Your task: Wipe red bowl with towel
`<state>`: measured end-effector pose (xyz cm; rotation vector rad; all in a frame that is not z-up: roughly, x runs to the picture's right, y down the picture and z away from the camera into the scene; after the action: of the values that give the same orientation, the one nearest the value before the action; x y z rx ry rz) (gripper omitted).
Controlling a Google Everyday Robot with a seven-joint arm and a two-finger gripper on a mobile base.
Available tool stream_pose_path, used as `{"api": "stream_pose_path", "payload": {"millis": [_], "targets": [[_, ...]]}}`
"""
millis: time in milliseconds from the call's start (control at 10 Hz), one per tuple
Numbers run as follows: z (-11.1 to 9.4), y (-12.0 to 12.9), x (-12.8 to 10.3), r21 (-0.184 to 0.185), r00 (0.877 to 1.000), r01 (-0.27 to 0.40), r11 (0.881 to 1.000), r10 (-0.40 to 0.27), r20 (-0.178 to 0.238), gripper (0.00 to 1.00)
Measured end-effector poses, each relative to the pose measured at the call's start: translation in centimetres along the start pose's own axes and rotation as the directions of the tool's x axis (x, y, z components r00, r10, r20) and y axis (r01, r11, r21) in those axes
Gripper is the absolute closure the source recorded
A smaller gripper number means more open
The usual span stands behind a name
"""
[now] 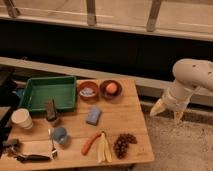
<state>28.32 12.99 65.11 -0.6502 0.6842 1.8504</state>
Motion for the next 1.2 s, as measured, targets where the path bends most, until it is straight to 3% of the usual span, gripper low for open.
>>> {"api": "stream_pose_path", "payload": {"millis": [900, 1000, 1200], "targets": [[-0.2, 0.1, 0.0, 0.002, 1.0, 0.007, 1.0, -0.007, 0.013, 0.3], [-0.6, 0.5, -0.3, -0.001, 0.999, 0.025, 1.0, -0.025, 0.043, 0.3], [-2.6, 2.8, -1.5, -0.026, 0.986, 0.08, 0.996, -0.075, 0.151, 0.3]]}}
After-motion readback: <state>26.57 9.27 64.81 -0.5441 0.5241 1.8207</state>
